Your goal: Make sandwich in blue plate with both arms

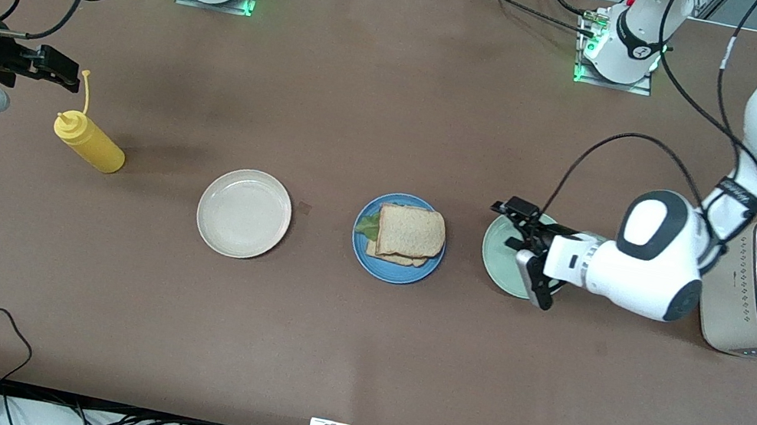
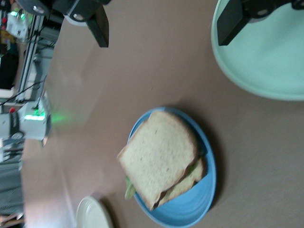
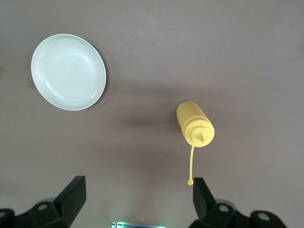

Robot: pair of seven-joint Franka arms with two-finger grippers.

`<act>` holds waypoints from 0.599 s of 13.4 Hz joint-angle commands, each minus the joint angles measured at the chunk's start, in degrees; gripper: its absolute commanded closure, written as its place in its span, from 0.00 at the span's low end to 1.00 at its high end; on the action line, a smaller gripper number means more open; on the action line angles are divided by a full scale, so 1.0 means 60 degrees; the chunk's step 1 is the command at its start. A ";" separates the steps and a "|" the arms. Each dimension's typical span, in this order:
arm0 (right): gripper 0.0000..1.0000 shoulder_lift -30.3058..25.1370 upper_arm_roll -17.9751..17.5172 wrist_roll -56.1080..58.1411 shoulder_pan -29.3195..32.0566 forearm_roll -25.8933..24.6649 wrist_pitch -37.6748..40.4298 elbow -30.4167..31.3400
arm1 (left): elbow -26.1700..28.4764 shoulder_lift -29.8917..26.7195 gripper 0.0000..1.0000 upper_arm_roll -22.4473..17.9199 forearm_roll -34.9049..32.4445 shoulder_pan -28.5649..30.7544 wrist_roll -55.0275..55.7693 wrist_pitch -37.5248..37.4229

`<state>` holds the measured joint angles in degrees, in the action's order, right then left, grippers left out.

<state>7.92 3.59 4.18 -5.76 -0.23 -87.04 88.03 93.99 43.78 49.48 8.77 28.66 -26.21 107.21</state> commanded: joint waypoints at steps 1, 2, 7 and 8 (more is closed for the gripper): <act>0.00 -0.0060 -0.0028 -0.0110 0.0051 0.0156 -0.0068 0.0050 | -0.0356 -0.1331 0.00 -0.0088 -0.1236 0.0159 0.0924 -0.1530; 0.00 -0.0045 -0.0028 -0.0096 0.0066 0.0156 -0.0199 0.0035 | -0.0503 -0.1610 0.00 -0.0088 -0.2111 0.0348 0.0955 -0.1955; 0.00 -0.0001 -0.0028 0.0051 0.0037 0.0097 -0.0420 -0.0023 | -0.2260 -0.3002 0.00 -0.0087 -0.4184 0.0540 0.1029 -0.4184; 0.00 -0.0015 -0.0028 0.0051 0.0037 0.0083 -0.0420 -0.0023 | -0.2204 -0.3672 0.00 -0.0436 -0.4186 0.0468 0.1043 -0.4186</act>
<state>7.97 3.59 4.21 -5.75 -0.23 -89.26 88.04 81.33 27.53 49.28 -14.51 32.70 -20.60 83.91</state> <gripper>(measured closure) 0.000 0.000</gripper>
